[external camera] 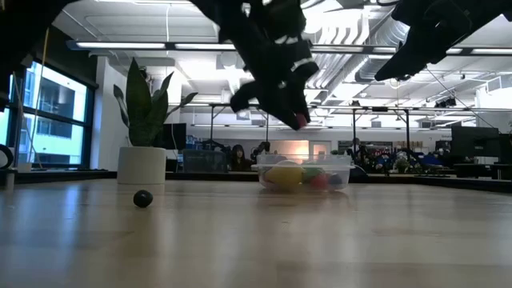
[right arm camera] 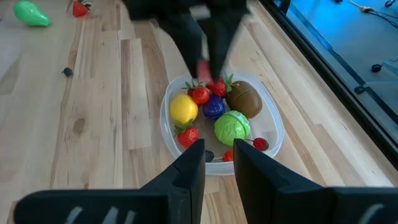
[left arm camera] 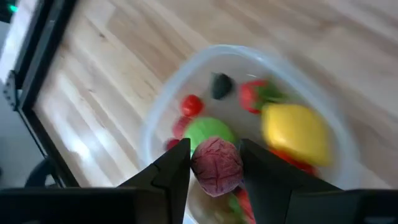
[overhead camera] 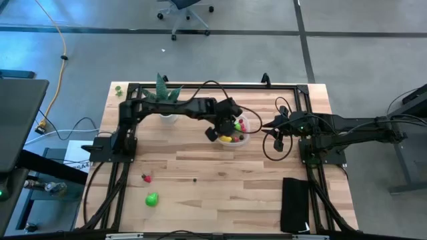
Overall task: Pick and placing Produce into tupperware
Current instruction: Put the peach into the transparent bin
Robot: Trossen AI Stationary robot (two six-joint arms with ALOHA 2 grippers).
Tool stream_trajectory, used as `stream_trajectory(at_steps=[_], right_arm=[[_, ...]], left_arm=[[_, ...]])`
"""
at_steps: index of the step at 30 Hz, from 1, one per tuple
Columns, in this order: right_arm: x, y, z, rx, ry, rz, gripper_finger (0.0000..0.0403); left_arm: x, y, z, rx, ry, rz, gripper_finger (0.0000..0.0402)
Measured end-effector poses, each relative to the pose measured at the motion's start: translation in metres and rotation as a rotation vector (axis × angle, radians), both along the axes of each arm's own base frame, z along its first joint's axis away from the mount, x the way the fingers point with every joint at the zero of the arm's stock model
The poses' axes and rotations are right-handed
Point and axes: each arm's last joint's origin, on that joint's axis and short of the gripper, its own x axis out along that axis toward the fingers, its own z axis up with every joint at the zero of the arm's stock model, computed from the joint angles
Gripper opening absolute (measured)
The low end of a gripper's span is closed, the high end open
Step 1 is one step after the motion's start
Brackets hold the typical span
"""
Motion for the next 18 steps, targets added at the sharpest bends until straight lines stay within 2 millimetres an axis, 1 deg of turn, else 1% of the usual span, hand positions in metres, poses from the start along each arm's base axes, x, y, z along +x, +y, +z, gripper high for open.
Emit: stream_trajectory(at_steps=[3, 5, 8, 18], right_arm=[[0.000, 0.000, 0.000, 0.000, 0.000, 0.000, 0.0073], [0.000, 0.000, 0.000, 0.000, 0.002, 0.000, 0.0073], [0.000, 0.000, 0.000, 0.000, 0.001, 0.000, 0.0073], [0.000, 0.000, 0.000, 0.000, 0.001, 0.000, 0.0073]], left_arm=[[0.005, 0.009, -0.013, -0.034, 0.003, 0.003, 0.0126], [0.010, 0.012, -0.021, -0.044, -0.005, 0.007, 0.0126], [0.010, 0.015, -0.032, -0.066, 0.024, 0.019, 0.0126], [0.008, 0.018, -0.040, -0.103, 0.057, 0.041, 0.0126]])
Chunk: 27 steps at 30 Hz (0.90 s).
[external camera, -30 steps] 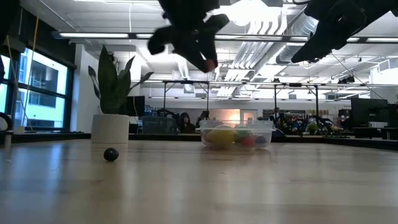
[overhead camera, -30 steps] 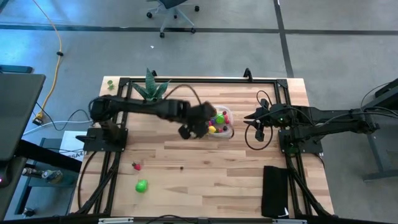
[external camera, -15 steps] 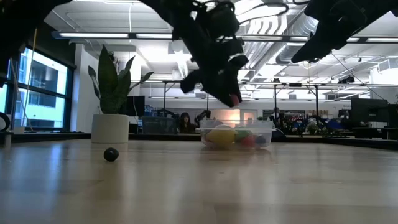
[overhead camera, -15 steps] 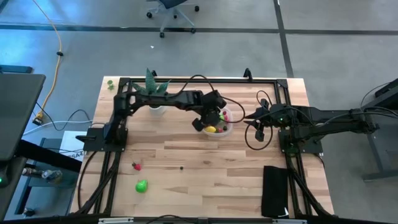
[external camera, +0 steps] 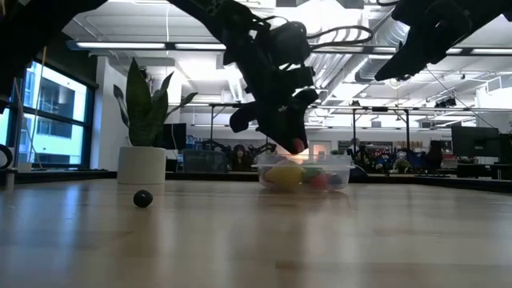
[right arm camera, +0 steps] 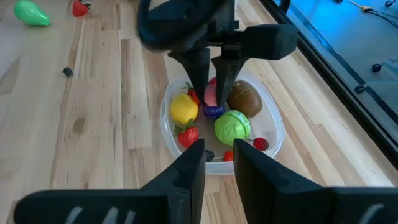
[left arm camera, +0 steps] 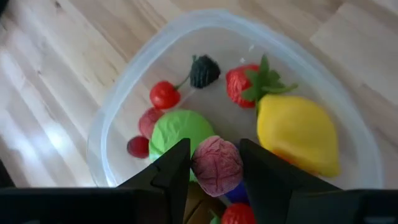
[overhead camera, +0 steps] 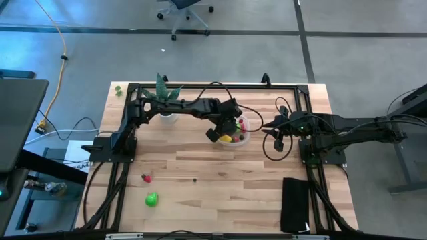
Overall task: Pick and placing Produce into tupperware
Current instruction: Put the peach into the transparent bin, then put the blueberry into the transparent bin
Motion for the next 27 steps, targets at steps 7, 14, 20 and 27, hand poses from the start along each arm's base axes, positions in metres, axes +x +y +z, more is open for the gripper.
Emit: stream_trajectory(at_steps=[7, 14, 20, 27], right_arm=[[0.000, 0.000, 0.000, 0.000, 0.000, 0.000, 0.0073], [0.000, 0.000, 0.000, 0.000, 0.000, 0.000, 0.0073], [0.000, 0.000, 0.000, 0.000, 0.000, 0.000, 0.0073], [0.000, 0.000, 0.000, 0.000, 0.000, 0.000, 0.0073]], left_arm=[[0.000, -0.001, -0.006, -0.018, 0.019, -0.007, 0.0127], [0.000, -0.001, -0.006, -0.019, 0.021, -0.006, 0.0128], [-0.001, -0.001, -0.006, -0.011, 0.037, -0.001, 0.0178], [-0.009, -0.003, 0.007, -0.006, 0.060, -0.004, 0.0223]])
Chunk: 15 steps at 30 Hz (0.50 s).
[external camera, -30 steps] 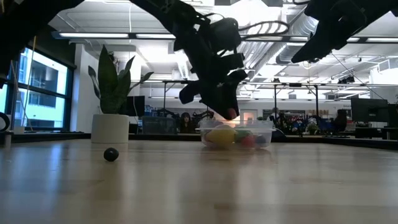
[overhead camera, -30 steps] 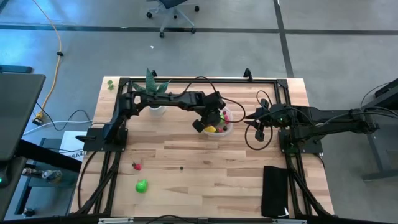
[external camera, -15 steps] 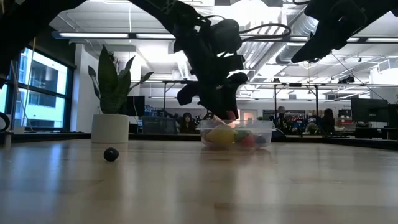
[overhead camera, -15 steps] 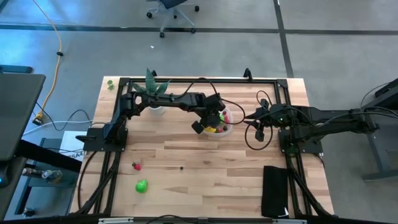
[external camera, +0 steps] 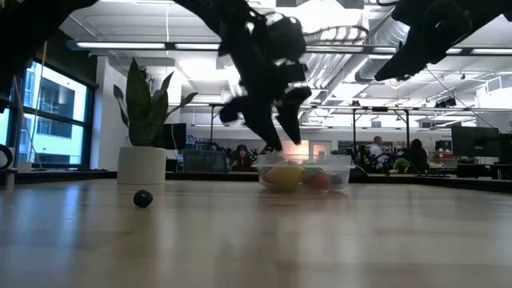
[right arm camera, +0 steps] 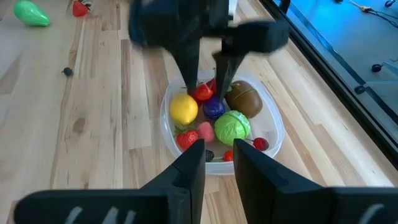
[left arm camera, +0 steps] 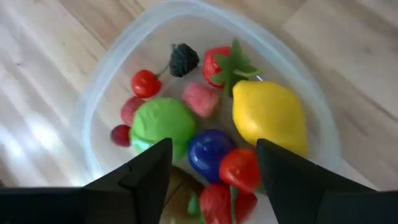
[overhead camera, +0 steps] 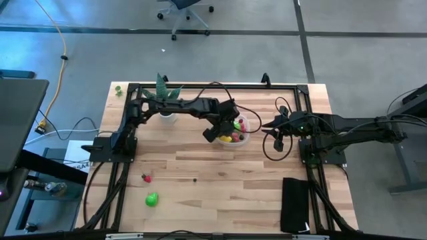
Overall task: Pick and placing Produce into tupperware
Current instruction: Put the blueberry into the transparent bin
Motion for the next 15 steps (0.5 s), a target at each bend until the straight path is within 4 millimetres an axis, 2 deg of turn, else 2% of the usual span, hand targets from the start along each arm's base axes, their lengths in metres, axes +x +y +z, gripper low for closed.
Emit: stream_trajectory(at_steps=[6, 9, 12, 15], right_arm=[[0.000, 0.000, 0.000, 0.000, -0.001, 0.000, 0.0073], [0.000, 0.000, 0.000, 0.000, 0.000, 0.000, 0.0073], [0.000, 0.000, 0.000, 0.000, 0.000, 0.000, 0.0073], [0.000, 0.000, 0.000, 0.000, 0.000, 0.000, 0.0073]], left_arm=[[-0.029, -0.015, 0.039, -0.088, 0.088, 0.004, 0.0225], [-0.047, -0.032, 0.053, -0.186, 0.192, 0.031, 0.0225], [-0.060, -0.055, 0.056, -0.266, 0.317, 0.062, 0.0225], [-0.067, -0.084, 0.048, -0.272, 0.369, 0.038, 0.0225]])
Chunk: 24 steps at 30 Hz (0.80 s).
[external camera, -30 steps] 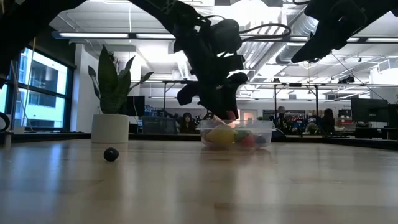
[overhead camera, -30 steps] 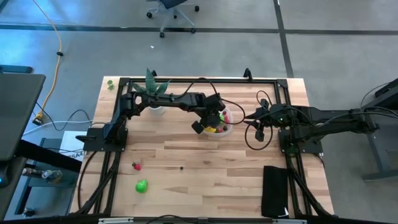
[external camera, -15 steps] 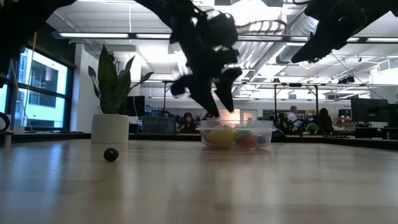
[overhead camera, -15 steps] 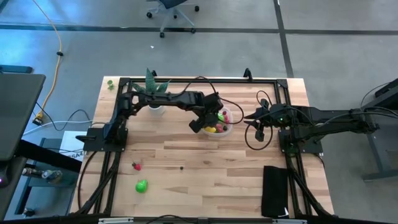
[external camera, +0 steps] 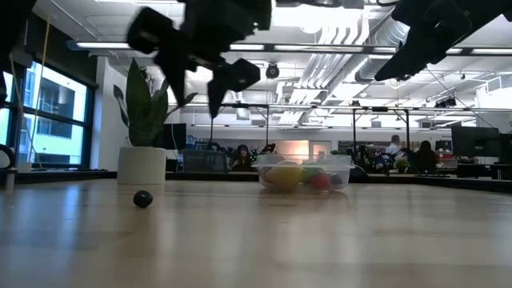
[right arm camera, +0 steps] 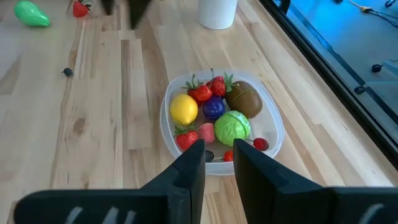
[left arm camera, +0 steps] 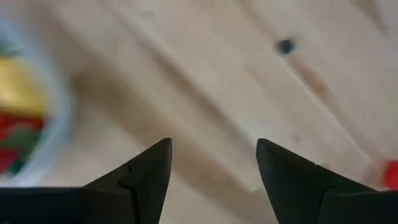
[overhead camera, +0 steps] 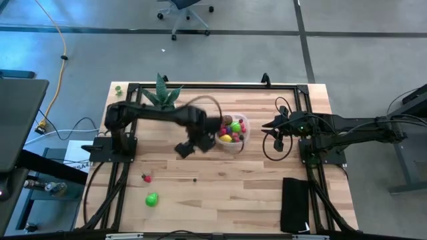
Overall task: Pick and placing Produce into tupperware
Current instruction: Put the blueberry into the transparent bin
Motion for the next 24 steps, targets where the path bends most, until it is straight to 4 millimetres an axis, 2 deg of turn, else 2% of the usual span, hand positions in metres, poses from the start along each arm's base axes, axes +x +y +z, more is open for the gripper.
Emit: stream_trajectory(at_steps=[6, 11, 14, 19, 24], right_arm=[[0.000, 0.000, 0.000, 0.000, 0.001, 0.000, 0.0073], [0.000, 0.000, 0.000, 0.000, 0.001, 0.000, 0.0073], [0.000, 0.000, 0.000, 0.000, 0.002, 0.000, 0.0073], [0.000, 0.000, 0.000, 0.000, 0.001, 0.000, 0.0073], [0.000, 0.000, 0.000, 0.000, 0.001, 0.000, 0.0073]], left_arm=[[-0.009, -0.054, -0.032, 0.011, 0.022, -0.077, 0.0225], [-0.016, -0.089, -0.057, 0.056, -0.003, -0.132, 0.0225], [-0.018, -0.106, -0.065, 0.102, -0.035, -0.161, 0.0225], [-0.022, -0.129, -0.076, 0.201, -0.097, -0.238, 0.0225], [-0.023, -0.135, -0.085, 0.206, -0.139, -0.251, 0.0225]])
